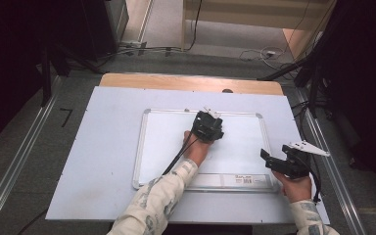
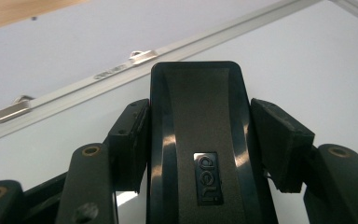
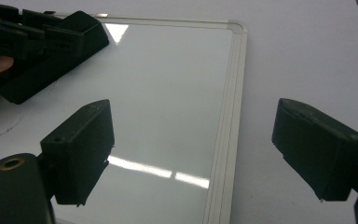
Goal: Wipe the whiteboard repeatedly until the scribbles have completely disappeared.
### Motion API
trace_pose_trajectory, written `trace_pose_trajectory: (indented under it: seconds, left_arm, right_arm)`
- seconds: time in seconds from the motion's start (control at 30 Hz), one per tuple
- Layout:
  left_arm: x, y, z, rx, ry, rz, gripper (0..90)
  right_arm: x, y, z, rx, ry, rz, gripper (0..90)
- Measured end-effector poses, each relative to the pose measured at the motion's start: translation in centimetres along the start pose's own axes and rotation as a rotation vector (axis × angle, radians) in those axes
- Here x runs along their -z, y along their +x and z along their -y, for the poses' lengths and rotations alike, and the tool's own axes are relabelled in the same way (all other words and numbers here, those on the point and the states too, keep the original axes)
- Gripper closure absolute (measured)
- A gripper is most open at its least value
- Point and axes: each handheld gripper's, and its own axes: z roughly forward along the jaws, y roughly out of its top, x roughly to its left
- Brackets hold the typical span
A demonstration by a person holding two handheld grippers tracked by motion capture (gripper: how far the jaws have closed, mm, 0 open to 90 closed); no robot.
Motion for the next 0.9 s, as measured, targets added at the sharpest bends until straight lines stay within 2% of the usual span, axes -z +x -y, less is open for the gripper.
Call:
trace_pose_trajectory:
  seconds: [0.1, 0.2, 0.3, 0.37, 0.53, 0.9]
  left_arm:
    - [0.0, -1.0, 0.0, -0.016, 0.003, 0.02, 41.7]
    - [0.0, -1.5, 0.0, -0.025, 0.003, 0.026, 41.8]
    - [-0.1, -1.1, -0.1, -0.02, 0.006, 0.051, 41.7]
    - [-0.1, -0.8, -0.1, -0.022, 0.007, 0.048, 41.7]
    - [-0.2, 0.7, -0.3, -0.002, 0.013, 0.018, 41.7]
    - [0.9, 5.8, 0.5, 0.065, 0.017, -0.064, 41.7]
  right_arm:
    - [0.0, 0.0, 0.0, 0.001, -0.001, -0.001, 11.6]
    - [0.0, 0.0, 0.0, 0.003, -0.003, -0.001, 11.6]
    - [0.0, 0.0, 0.0, 0.002, -0.001, -0.002, 11.6]
    - [0.1, 0.0, 0.0, 0.004, -0.003, 0.0, 11.6]
    - [0.1, -0.1, 0.0, 0.002, -0.002, 0.0, 11.5]
    - [0.1, -0.1, 0.1, -0.002, -0.001, 0.003, 11.6]
